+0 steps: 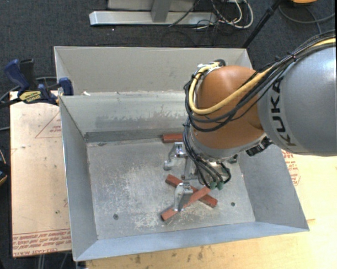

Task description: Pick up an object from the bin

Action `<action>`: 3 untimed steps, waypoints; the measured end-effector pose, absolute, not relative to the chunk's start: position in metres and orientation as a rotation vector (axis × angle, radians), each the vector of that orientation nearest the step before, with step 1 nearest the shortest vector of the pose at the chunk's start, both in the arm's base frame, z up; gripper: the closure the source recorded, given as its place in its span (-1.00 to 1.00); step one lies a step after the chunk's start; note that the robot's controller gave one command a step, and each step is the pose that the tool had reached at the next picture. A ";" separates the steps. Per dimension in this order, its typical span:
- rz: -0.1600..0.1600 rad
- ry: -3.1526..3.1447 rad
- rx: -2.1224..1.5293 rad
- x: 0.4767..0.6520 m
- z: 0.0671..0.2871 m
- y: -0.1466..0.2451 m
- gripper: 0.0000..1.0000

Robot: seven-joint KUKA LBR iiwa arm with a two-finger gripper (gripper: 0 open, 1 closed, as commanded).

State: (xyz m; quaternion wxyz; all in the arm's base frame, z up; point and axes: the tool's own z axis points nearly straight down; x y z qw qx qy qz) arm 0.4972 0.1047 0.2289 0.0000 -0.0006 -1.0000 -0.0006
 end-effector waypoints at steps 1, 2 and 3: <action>-0.002 -3.142 -0.002 0.497 0.229 0.105 -1.00; -0.003 -3.146 0.101 0.494 0.189 0.093 -1.00; -0.004 -3.113 0.428 0.483 0.078 0.092 1.00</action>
Offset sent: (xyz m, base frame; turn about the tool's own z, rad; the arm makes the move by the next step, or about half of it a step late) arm -0.0139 -0.0443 -0.1453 -0.2170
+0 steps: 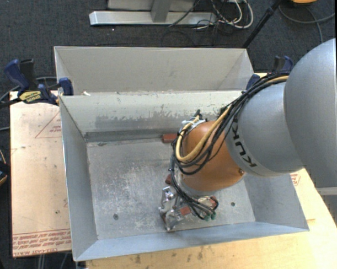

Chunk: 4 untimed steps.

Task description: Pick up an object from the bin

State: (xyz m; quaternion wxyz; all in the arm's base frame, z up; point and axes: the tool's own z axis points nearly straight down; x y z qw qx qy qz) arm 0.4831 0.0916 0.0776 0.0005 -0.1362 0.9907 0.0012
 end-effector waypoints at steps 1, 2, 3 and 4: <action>0.004 3.111 -0.428 0.483 0.078 0.092 1.00; 0.002 3.007 -0.899 0.521 0.164 0.073 1.00; 0.002 3.008 -0.899 0.521 0.164 0.073 1.00; 0.004 3.026 -0.857 0.526 0.209 0.068 1.00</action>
Offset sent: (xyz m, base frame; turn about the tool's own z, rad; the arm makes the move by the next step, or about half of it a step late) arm 0.0375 -0.0188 0.0868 -0.3106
